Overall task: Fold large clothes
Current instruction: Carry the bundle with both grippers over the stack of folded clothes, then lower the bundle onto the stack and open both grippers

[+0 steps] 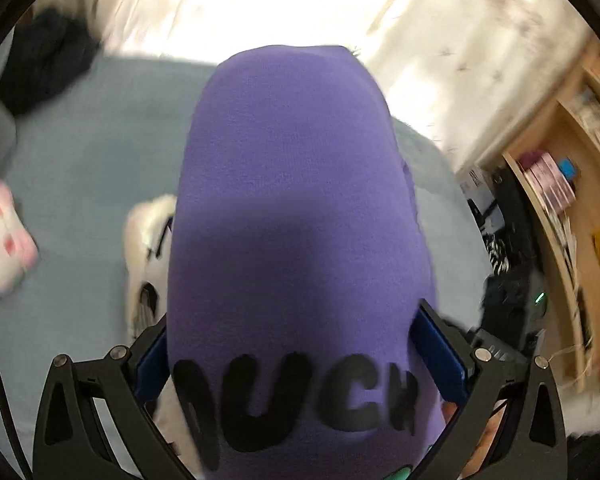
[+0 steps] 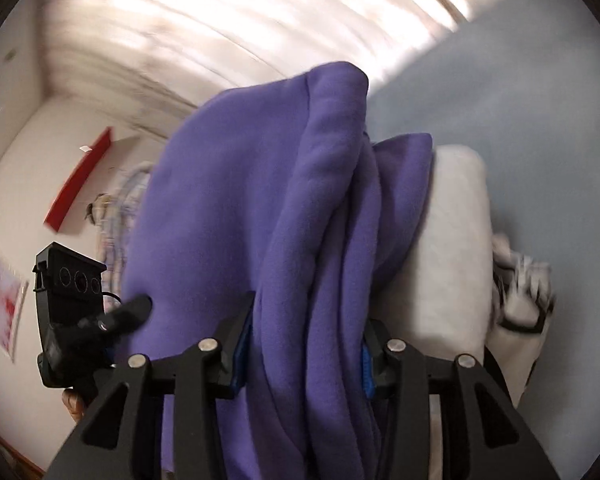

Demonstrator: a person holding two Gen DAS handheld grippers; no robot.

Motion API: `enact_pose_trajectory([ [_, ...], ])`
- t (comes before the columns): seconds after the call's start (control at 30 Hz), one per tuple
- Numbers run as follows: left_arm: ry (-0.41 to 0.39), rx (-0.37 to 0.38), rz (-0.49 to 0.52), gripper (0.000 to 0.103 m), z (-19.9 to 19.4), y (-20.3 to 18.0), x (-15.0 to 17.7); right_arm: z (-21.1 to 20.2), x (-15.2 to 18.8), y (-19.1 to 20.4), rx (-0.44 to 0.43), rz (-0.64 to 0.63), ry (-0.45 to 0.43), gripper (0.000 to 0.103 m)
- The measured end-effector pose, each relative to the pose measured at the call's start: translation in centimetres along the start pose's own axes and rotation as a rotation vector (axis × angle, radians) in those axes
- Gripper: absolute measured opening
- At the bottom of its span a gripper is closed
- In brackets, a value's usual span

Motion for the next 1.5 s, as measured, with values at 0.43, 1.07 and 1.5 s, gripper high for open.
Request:
enact_pose_trajectory([
  [0.43, -0.045, 0.058, -0.019, 0.103, 0.0, 0.2, 1.6, -0.2, 1.0, 0.2, 0.105, -0.05, 0.006, 0.061],
  [1.07, -0.113, -0.11, 0.092, 0.103, -3.8, -4.9, 3.0, -6.0, 2.9, 0.8, 0.17, -0.117, 0.015, 0.07],
  [1.5, -0.144, -0.17, 0.179, 0.103, -6.1, -7.5, 4.4, -7.2, 2.8, 2.1, 0.257, -0.208, -0.049, 0.07],
])
Point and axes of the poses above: each gripper's, at about its wrist camera, not at the fingertips, and z roughly the way its jaws point, y to its left, x to its underside, the point moved 9 cm from there along z, roughly the way its jaws point, and after that the axes turned 7 degrees about x, right-handed, at the moved point
